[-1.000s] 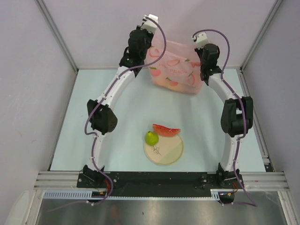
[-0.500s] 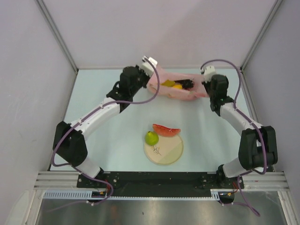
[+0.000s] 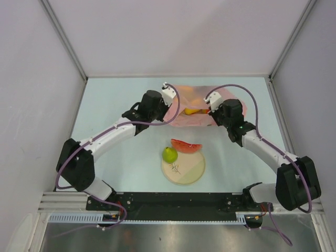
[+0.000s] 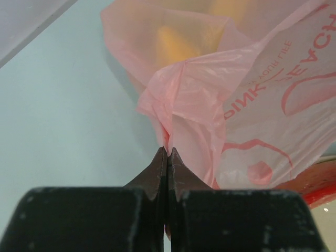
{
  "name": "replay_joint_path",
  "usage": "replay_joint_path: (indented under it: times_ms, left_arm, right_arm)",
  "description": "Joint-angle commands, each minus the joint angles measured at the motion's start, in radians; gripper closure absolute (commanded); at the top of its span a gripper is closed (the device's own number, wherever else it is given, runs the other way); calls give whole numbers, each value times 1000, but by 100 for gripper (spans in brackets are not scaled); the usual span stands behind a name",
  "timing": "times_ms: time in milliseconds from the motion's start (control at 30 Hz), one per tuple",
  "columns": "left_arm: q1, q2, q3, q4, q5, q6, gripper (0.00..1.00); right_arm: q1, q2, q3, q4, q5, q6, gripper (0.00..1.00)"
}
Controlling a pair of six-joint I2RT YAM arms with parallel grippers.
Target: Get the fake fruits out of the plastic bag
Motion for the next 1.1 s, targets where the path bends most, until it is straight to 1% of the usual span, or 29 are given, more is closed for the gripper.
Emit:
replay_joint_path:
  times_ms: [0,67,100,233,300,333,400,467,500,533,567,600,633,700,867,933,967,1000,1067]
  left_arm:
    - [4,-72,21,-40,-20,-44,100]
    - [-2,-73,27,-36,-37,-39,100]
    - [-4,-70,53,-45,-43,-35,100]
    - [-5,-83,72,-50,-78,-19,100]
    - [-5,-86,60,-46,-106,-9,100]
    - [-5,-89,55,-40,-120,-8,100]
    - [-5,-102,63,-46,-123,-39,100]
    - [-5,-113,72,-59,-105,-50,100]
    - [-5,-118,83,-61,-94,-53,100]
    - [-5,-115,90,-69,-94,-56,100]
    - [-5,-112,96,-69,-95,-55,100]
    - [-5,-104,107,-69,-101,-51,100]
    - [-5,-99,110,-67,-103,-48,100]
    - [-5,-96,116,-56,-107,-44,100]
    - [-5,-90,118,-43,-134,-45,100]
    - [-5,-92,116,-41,-134,-39,100]
    - [-5,-93,115,-41,-134,-36,100]
    - [-5,-95,110,-39,-134,-35,99]
    - [-5,-98,110,-39,-135,-28,100]
  right_arm:
    - [98,47,40,84,-68,-89,94]
    - [116,101,51,98,-83,-115,91]
    - [122,118,66,101,-109,-151,88]
    - [107,194,138,87,-194,-233,80]
    - [93,240,182,59,-256,-256,79]
    - [84,256,222,49,-272,-292,80]
    - [83,300,247,47,-297,-339,80]
    - [75,323,268,39,-336,-447,79]
    - [70,336,278,7,-391,-496,73]
    - [67,357,288,-28,-407,-544,69]
    - [67,368,304,-46,-416,-642,64]
    - [67,379,310,-68,-429,-681,53]
    - [67,398,316,-73,-433,-722,50]
    - [60,422,347,-99,-461,-809,47]
    - [58,520,463,-215,-475,-928,46]
    - [60,553,517,-243,-456,-977,43]
    - [60,582,528,-235,-446,-983,41]
    - [58,598,549,-229,-427,-991,37]
    - [49,624,587,-249,-424,-997,35]
